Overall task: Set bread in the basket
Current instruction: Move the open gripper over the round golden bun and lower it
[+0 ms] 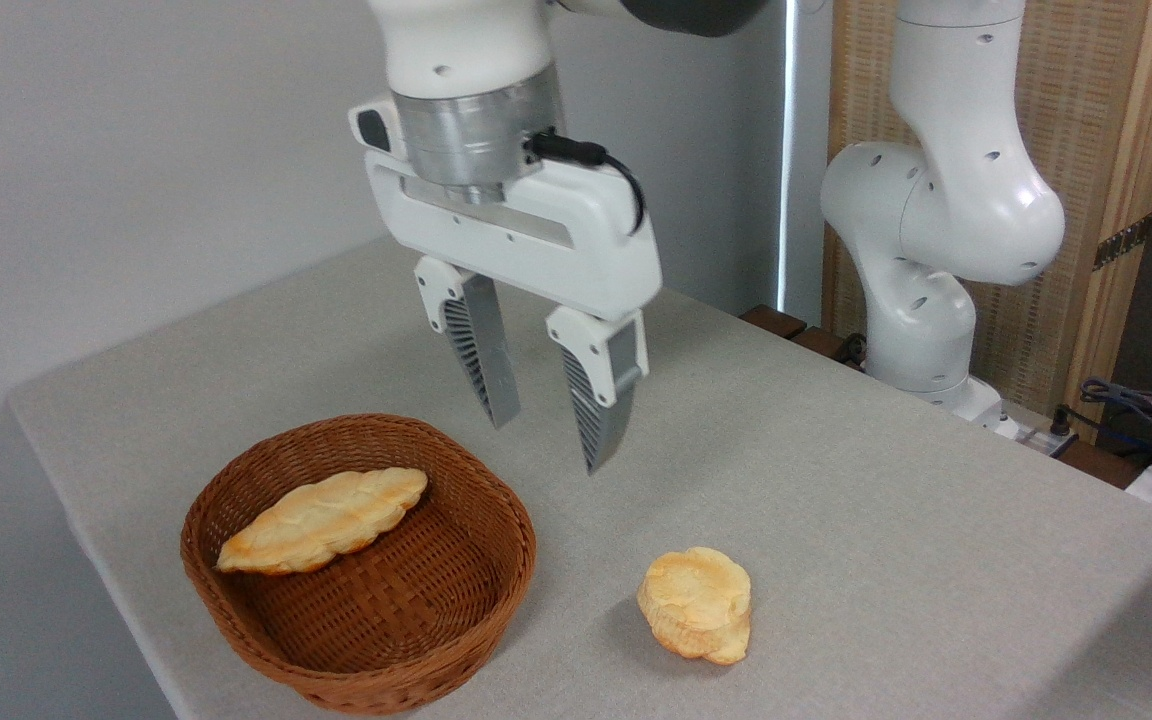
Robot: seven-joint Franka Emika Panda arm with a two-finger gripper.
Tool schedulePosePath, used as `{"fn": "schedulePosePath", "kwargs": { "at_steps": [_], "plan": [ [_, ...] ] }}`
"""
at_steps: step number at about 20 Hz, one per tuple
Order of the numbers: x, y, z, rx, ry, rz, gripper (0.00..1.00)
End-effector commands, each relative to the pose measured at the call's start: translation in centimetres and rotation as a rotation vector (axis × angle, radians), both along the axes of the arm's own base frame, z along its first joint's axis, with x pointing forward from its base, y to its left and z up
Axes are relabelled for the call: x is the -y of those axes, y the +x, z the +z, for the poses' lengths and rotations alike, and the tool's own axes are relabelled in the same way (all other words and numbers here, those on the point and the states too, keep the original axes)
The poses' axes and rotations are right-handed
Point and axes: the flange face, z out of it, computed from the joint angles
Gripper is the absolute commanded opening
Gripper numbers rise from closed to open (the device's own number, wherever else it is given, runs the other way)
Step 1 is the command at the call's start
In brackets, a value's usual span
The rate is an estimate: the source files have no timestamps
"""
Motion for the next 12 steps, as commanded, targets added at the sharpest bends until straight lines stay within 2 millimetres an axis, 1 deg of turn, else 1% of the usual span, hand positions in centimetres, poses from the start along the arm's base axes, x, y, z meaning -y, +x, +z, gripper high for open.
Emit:
{"fn": "schedulePosePath", "kwargs": {
  "at_steps": [1, 2, 3, 5, 6, 7, 9, 11, 12],
  "plan": [
    [-2.1, -2.6, -0.8, 0.092, 0.004, -0.047, 1.0],
    [-2.6, -3.5, -1.2, 0.101, 0.0, -0.063, 1.0],
    [-3.1, -4.0, -2.0, 0.09, -0.006, -0.077, 1.0],
    [-3.2, -4.8, -3.6, 0.059, -0.01, -0.105, 1.0],
    [-3.3, -5.6, -4.3, 0.045, -0.005, -0.106, 1.0],
    [-3.1, -6.5, -5.5, 0.024, -0.004, -0.114, 1.0],
    [-3.0, -7.8, -7.3, 0.026, -0.003, -0.116, 1.0],
    [-4.6, -9.1, -9.4, 0.021, -0.018, -0.076, 1.0],
    [-5.1, -9.3, -10.0, 0.024, -0.021, -0.064, 1.0]
  ]
}}
